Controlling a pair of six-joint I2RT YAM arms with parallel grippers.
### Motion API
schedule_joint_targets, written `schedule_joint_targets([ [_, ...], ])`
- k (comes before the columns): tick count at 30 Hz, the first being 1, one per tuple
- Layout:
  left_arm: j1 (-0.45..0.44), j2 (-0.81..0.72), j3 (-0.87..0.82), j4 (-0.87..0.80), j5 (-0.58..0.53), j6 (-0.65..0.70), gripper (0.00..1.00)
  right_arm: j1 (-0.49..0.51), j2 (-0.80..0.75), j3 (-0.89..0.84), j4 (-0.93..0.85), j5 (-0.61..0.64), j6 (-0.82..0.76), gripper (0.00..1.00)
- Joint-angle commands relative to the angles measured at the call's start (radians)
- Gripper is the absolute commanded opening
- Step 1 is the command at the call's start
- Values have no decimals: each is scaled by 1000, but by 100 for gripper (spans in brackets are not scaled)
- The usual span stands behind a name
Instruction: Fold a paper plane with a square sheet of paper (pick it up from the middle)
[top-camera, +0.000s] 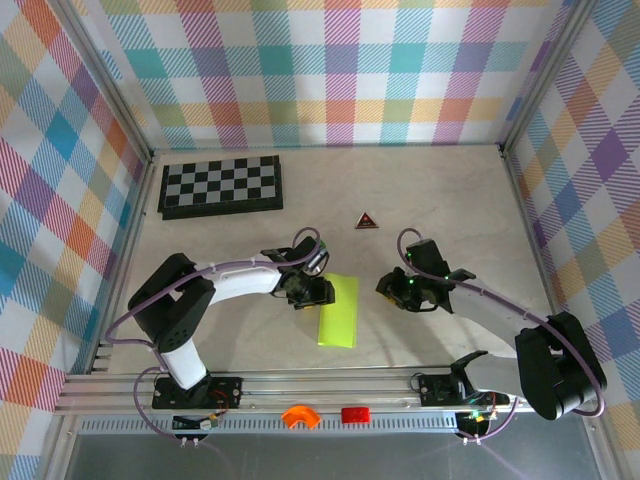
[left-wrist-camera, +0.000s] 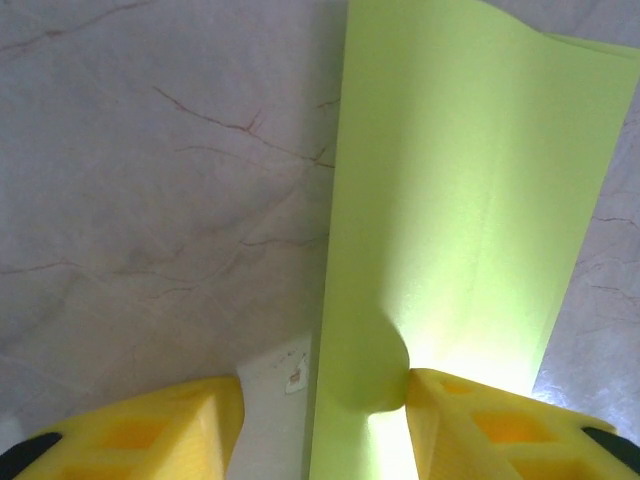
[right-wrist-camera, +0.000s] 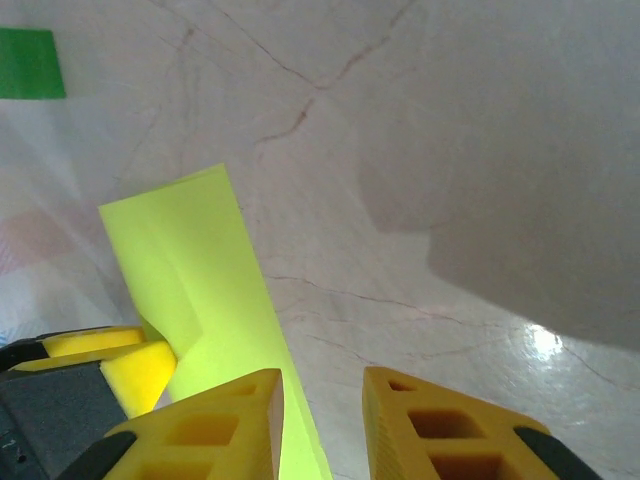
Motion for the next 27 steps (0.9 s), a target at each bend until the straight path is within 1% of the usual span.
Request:
schedule_joint_targets([
  [1, -25, 82, -8, -79, -86, 12, 51, -2, -1, -5, -11, -4, 11, 29],
  [5, -31, 93, -2, -107, -130, -21, 52, -2, -1, -2, -12, -7, 6, 29],
  [12, -35, 95, -2, -108, -162, -54, 52, -2, 5, -3, -18, -7, 5, 29],
  [18, -46, 108, 7, -95, -147, -8, 55, -2, 10, 0, -23, -10, -6, 29],
  [20, -48, 114, 11, -111, -167, -16, 55, -2, 11, -1, -22, -11, -6, 30],
  [27, -51, 134, 10, -110, -179, -36, 55, -2, 22, 3, -18, -13, -8, 30],
])
